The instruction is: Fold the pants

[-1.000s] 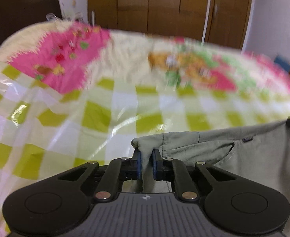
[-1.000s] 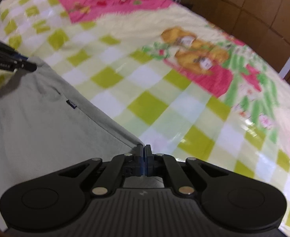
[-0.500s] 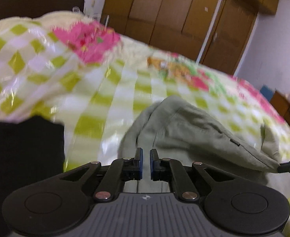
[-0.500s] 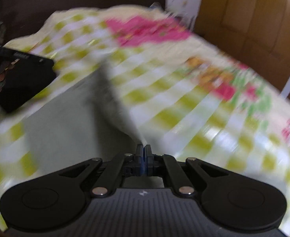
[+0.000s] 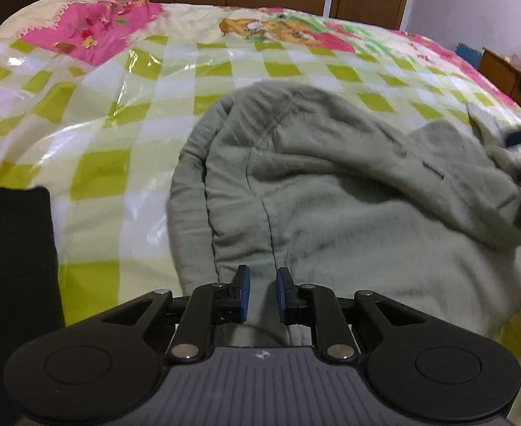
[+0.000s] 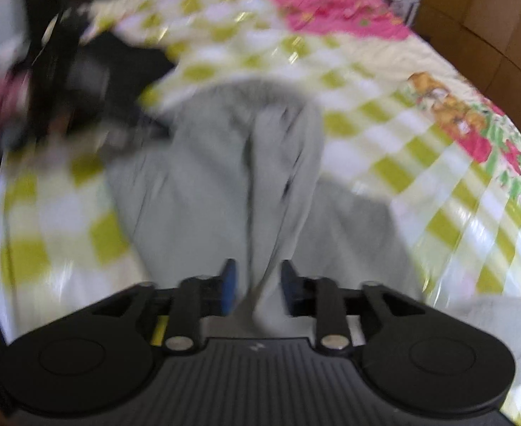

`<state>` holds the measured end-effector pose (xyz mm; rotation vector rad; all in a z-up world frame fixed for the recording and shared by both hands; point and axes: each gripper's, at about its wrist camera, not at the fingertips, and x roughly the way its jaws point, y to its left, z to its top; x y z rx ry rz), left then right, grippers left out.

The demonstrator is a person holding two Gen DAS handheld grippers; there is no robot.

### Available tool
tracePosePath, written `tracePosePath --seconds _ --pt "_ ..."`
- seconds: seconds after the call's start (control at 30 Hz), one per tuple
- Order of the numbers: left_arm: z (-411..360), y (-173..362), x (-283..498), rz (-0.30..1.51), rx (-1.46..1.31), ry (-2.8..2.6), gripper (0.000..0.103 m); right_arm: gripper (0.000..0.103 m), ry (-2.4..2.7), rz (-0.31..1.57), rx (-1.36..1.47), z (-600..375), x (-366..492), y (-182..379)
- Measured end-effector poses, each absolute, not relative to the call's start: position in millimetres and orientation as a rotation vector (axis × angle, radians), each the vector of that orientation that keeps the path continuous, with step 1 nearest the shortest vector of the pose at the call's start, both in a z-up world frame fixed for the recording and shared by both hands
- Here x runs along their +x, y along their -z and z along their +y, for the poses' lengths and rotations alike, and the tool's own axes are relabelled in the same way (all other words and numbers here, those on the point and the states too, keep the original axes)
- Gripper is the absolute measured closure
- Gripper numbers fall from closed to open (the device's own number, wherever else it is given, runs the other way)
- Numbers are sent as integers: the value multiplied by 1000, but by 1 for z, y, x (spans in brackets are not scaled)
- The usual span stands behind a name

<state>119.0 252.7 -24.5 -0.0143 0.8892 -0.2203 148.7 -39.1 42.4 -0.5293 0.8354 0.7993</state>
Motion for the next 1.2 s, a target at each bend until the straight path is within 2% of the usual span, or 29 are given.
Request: tracePosePath --seconds 0.2,0.33,0.57,0.63,0.7,0.77,0.8,1.03,1.2 --pt "259 -15 153 757 -35 306 71 59 -750 854 -298 -6 246 -27" --pt "255 -30 202 740 -62 401 53 60 -740 927 -202 -5 281 -9" --pt "246 -20 267 841 -93 457 52 60 -805 993 -132 4 293 11" --pt "242 -13 277 875 -79 470 52 64 -815 1010 -102 10 299 16" --pt "242 -11 279 890 -99 491 52 84 -828 985 -102 15 298 13" --pt "243 -14 274 881 -101 486 64 92 -838 942 -122 17 292 7" --pt "244 -18 268 867 -94 492 76 97 -848 917 -131 18 288 3" --pt "284 -47 177 746 -200 423 79 99 -963 685 -337 45 229 -33" --pt "316 -28 101 772 -314 321 79 100 -1105 494 -625 76 148 -25"
